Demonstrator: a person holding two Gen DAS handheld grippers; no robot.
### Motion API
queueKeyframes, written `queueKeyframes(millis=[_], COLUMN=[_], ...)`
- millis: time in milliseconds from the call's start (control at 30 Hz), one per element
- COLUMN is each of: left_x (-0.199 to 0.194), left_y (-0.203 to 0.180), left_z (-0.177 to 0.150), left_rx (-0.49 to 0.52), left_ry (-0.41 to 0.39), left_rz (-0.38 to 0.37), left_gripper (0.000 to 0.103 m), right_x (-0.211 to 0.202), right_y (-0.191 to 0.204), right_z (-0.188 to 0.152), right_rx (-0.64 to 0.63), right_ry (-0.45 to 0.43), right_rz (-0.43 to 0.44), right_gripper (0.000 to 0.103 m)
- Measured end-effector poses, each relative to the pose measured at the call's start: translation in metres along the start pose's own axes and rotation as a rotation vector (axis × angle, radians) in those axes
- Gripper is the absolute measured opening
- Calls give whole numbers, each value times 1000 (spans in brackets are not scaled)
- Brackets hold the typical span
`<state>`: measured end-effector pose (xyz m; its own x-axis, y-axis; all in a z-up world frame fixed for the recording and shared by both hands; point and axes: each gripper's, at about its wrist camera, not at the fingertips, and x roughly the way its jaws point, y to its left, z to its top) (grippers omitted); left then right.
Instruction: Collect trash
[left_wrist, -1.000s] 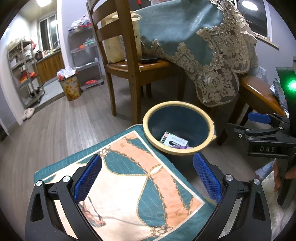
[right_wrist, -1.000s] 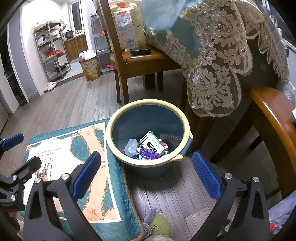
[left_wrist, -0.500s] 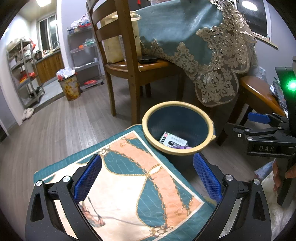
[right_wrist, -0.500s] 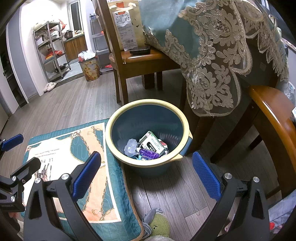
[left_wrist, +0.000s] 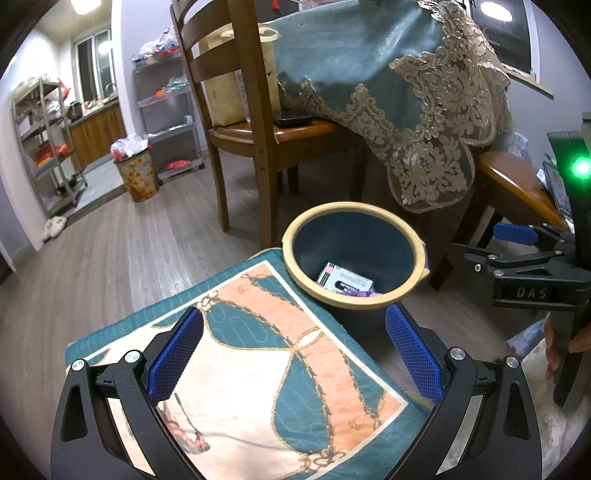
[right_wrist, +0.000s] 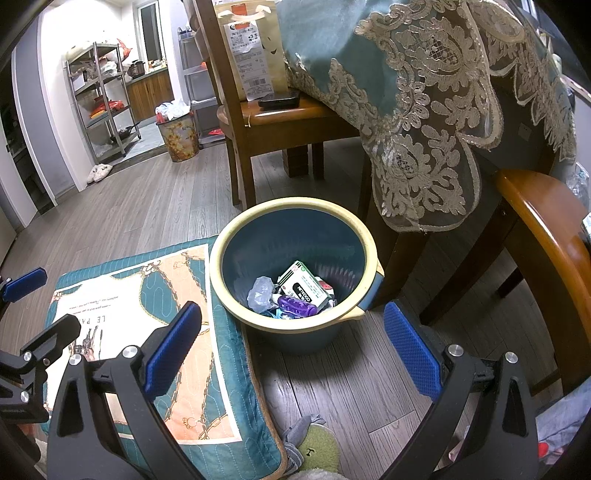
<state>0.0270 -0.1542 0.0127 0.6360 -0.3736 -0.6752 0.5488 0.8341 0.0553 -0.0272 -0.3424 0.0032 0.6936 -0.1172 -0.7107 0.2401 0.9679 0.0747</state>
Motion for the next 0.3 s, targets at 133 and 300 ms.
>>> queueKeyframes(millis=[133, 300], left_x=[4, 7], left_y=[3, 11], left_z=[0, 0], left_rx=[-25, -48], left_ry=[44, 61], left_rz=[-13, 2], left_gripper=[98, 98], right_x=[0, 1], right_y=[-2, -3], right_z=[-3, -5], right_rx=[4, 5], right_ry=[1, 2], right_rz=[-2, -3], right_gripper=[97, 97])
